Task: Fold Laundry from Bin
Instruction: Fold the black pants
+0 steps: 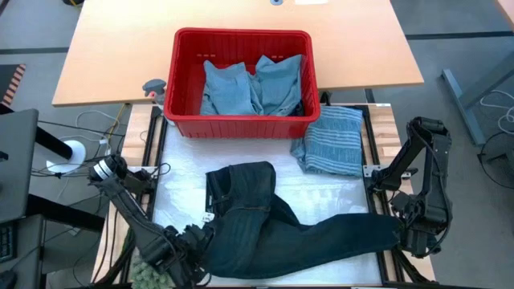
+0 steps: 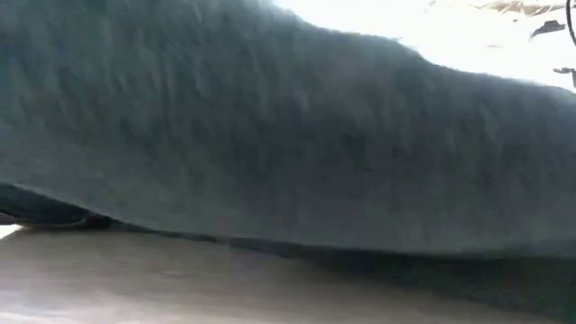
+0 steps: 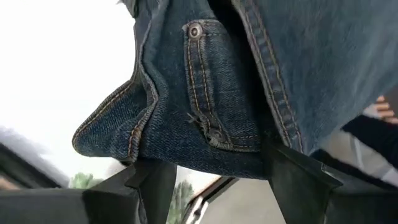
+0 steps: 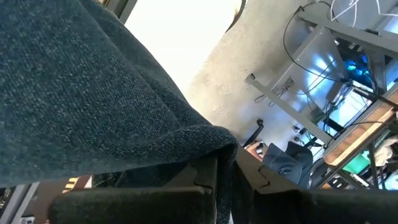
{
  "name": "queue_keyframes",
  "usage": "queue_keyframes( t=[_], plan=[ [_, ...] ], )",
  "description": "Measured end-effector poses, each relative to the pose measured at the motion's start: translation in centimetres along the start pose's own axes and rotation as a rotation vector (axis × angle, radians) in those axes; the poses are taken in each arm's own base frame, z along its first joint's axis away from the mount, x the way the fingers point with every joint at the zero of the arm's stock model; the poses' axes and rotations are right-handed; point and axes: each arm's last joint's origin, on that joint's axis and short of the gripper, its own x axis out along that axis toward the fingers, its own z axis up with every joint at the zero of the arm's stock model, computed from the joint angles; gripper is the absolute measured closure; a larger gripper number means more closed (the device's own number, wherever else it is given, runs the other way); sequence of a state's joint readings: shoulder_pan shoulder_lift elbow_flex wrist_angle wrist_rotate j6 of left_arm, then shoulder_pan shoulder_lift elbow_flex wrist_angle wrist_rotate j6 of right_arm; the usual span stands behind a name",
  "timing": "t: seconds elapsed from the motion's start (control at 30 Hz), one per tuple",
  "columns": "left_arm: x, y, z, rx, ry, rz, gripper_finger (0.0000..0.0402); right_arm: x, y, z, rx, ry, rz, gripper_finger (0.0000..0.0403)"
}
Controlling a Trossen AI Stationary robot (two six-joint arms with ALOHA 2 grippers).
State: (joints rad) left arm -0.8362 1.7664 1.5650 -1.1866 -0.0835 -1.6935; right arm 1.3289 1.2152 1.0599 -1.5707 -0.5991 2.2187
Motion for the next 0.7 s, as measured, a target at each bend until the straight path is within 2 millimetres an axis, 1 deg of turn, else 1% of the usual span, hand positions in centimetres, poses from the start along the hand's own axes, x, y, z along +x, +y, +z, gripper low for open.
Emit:
queue_keyframes(
  t=[0.17,0.23,0.33,0.47,0.57,0.63,0.7],
  plan=[
    [-0.2,0.0,2.9,-0.022,-0.025,0.000,0.0174,0.0,0.0,0.0,-0.005,0.000,0.000,0.0355],
    [-0.8,0.1,4.0,-0.055,-0.024,-0.030,0.0174,0.0,0.0,0.0,-0.023,0.000,0.000,0.0355],
    [-2.2,0.2,5.2,-0.082,-0.054,-0.111,0.0174,0.0,0.0,0.0,-0.027,0.000,0.000,0.0355],
    [-3.9,1.4,6.6,-0.087,-0.080,-0.125,0.0174,0.0,0.0,0.0,-0.029,0.000,0.000,0.0355],
    [-5.5,2.3,7.5,-0.111,-0.061,-0.166,0.0174,0.0,0.0,0.0,-0.032,0.000,0.000,0.0355],
    [-6.5,3.0,7.6,-0.104,-0.032,-0.193,0.0174,0.0,0.0,0.0,-0.032,0.000,0.000,0.0355],
    [-7.3,4.0,7.6,-0.078,-0.016,-0.173,0.0174,0.0,0.0,0.0,-0.043,0.000,0.000,0.0355]
  ],
)
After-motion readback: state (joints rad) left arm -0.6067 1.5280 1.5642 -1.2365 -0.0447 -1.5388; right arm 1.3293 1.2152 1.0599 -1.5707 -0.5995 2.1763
